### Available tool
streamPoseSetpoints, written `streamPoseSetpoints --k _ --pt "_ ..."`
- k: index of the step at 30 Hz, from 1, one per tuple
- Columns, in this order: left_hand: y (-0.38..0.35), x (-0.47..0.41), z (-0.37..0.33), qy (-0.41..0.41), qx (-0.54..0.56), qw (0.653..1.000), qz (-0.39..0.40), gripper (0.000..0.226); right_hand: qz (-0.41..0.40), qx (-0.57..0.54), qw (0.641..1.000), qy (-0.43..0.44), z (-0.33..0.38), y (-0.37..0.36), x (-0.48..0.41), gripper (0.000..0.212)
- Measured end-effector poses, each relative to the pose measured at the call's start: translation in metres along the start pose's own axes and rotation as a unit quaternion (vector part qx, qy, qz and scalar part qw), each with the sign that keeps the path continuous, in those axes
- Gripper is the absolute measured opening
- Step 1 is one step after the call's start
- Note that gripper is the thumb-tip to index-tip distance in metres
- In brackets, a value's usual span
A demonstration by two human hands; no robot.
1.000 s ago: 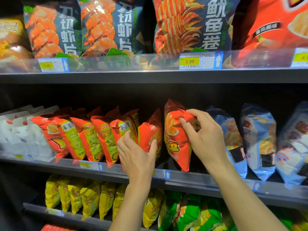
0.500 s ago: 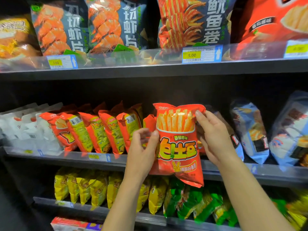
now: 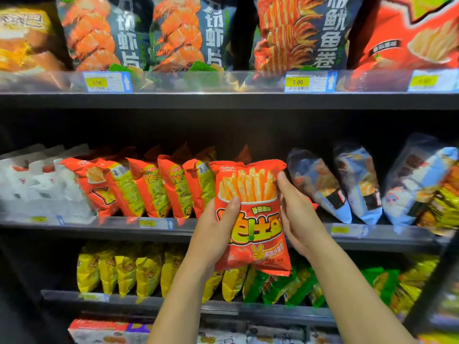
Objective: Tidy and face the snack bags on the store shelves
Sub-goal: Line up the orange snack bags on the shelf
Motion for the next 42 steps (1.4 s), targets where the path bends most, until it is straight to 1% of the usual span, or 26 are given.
streamPoseSetpoints --k 2,3,5,7,8,10,12,15,18,21,24,25,27,28,30,31,33,36,37,39,41,42 --pt "0.005 0.003 0.001 0.0 0.002 1.0 -0.01 0.032 0.013 0.046 0.999 -0.008 -0.006 -0.006 0.009 0.066" --pt "0.007 0.005 -0.001 -0.005 0.001 1.0 -0.018 0.033 0.016 0.069 0.997 -0.008 -0.009 -0.01 0.014 0.067" --pt "0.012 0.008 -0.002 -0.019 -0.009 0.999 -0.025 0.039 0.014 0.111 0.994 0.008 -0.013 -0.017 0.022 0.064" --pt "0.013 0.012 -0.004 -0.016 -0.004 1.0 -0.009 0.046 -0.011 0.126 0.991 0.03 -0.014 -0.018 0.026 0.057" --pt "0.013 0.013 -0.004 -0.007 0.008 1.0 0.008 0.051 -0.02 0.113 0.993 0.032 -0.015 -0.016 0.026 0.056" --pt "0.014 0.014 -0.005 0.023 0.04 0.998 0.032 0.063 -0.021 0.041 0.999 0.004 -0.022 -0.01 0.025 0.058" --pt "0.02 0.014 -0.007 0.051 0.08 0.995 0.026 0.076 -0.012 -0.04 0.999 -0.034 -0.029 -0.004 0.022 0.068" --pt "0.027 0.014 -0.013 0.067 0.129 0.989 0.006 0.076 0.003 -0.086 0.995 -0.053 -0.036 0.005 0.016 0.084" --pt "0.024 0.009 -0.016 0.064 0.138 0.988 0.001 0.072 0.017 -0.08 0.996 -0.047 -0.034 0.01 0.012 0.077" --pt "0.007 0.007 -0.023 0.058 0.107 0.992 0.021 0.067 0.016 -0.064 0.997 -0.038 -0.024 0.017 0.008 0.074" --pt "-0.02 0.003 -0.027 0.047 0.045 0.997 0.041 0.049 0.006 -0.032 0.999 -0.014 -0.011 0.025 0.006 0.074" --pt "-0.028 0.002 -0.029 0.051 0.028 0.998 0.041 0.05 0.001 -0.017 1.0 -0.005 -0.007 0.028 0.005 0.071" --pt "-0.045 -0.006 -0.024 0.053 -0.004 0.998 0.034 0.07 -0.003 0.017 1.0 0.009 -0.001 0.033 0.005 0.062" --pt "-0.052 -0.007 -0.024 0.034 -0.038 0.998 0.032 0.074 -0.002 0.028 1.0 0.01 0.002 0.035 0.006 0.06" --pt "-0.059 -0.009 -0.024 -0.008 -0.101 0.995 0.003 0.063 0.0 0.022 1.0 0.0 0.005 0.04 0.01 0.062" --pt "-0.06 -0.009 -0.021 -0.014 -0.113 0.993 -0.018 0.059 0.001 0.003 1.0 -0.006 0.007 0.043 0.012 0.064" --pt "-0.064 -0.009 -0.014 -0.005 -0.076 0.997 -0.027 0.055 0.001 -0.037 0.999 -0.014 0.01 0.056 0.018 0.068" --pt "-0.074 -0.01 -0.002 0.047 0.047 0.998 -0.002 0.044 -0.016 -0.059 0.998 -0.004 0.013 0.083 0.024 0.07" --pt "-0.075 -0.009 0.004 0.067 0.096 0.993 0.004 0.046 -0.016 -0.064 0.998 -0.004 0.013 0.09 0.026 0.072" --pt "-0.078 -0.008 0.017 0.108 0.168 0.98 0.016 0.061 -0.009 -0.072 0.997 -0.009 0.012 0.096 0.028 0.077" --pt "-0.08 -0.008 0.029 0.136 0.191 0.972 0.023 0.073 -0.005 -0.061 0.998 -0.006 0.012 0.098 0.03 0.078" --pt "-0.081 -0.009 0.033 0.139 0.193 0.971 0.023 0.076 -0.002 -0.051 0.999 0.0 0.012 0.098 0.031 0.078"
Point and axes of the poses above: each hand's wrist, its own x-axis away from the middle knuckle, its own y-axis out of the back of the hand, z = x × y, the point moved 7 cm from there along -x, towards the middle knuckle, and after that the axes turned 3 degrees about -y, right-handed, at the moved point
